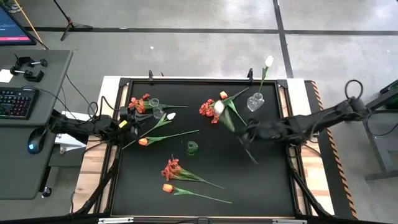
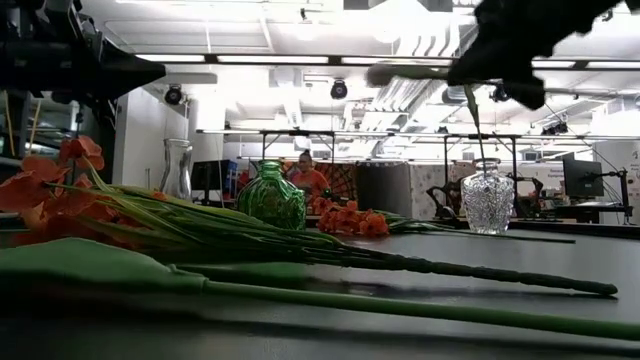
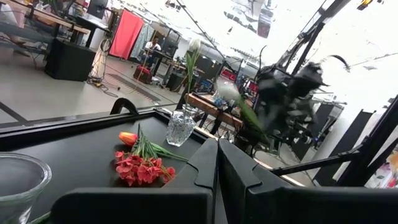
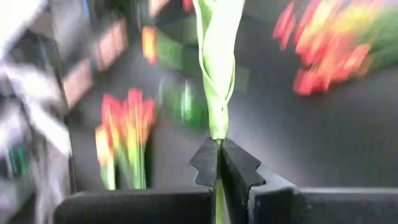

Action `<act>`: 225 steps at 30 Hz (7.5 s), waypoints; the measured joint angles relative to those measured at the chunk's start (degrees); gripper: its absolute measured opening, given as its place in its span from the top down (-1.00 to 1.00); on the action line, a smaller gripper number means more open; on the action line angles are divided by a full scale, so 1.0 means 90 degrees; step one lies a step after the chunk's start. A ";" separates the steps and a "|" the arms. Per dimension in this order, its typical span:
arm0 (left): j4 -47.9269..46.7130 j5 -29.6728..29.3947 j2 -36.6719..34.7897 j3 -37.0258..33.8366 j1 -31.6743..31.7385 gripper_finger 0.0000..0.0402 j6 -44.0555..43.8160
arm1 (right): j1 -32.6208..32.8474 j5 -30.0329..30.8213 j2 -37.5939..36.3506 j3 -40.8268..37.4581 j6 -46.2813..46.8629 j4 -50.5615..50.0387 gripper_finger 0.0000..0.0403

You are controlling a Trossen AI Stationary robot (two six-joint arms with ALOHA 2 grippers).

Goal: Sort flowers into vase by color
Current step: Put the bottom white flower into the right transparent vase, then put the white flower into the right transparent vase

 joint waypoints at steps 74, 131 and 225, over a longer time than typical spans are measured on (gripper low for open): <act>0.0001 0.0000 0.0000 0.0000 0.0000 1.00 0.0000 | -0.4508 -0.0078 -0.2403 -0.1544 -0.4941 0.2698 0.15; -0.7079 0.2011 0.6988 0.4036 0.1113 0.12 -0.3900 | -0.0704 -0.2517 0.1201 0.0315 -0.0679 0.2468 0.15; 0.5219 0.2476 1.4539 1.1138 0.2501 1.00 0.2051 | -0.1153 -0.0945 -0.0312 0.0313 -0.5407 0.7933 0.15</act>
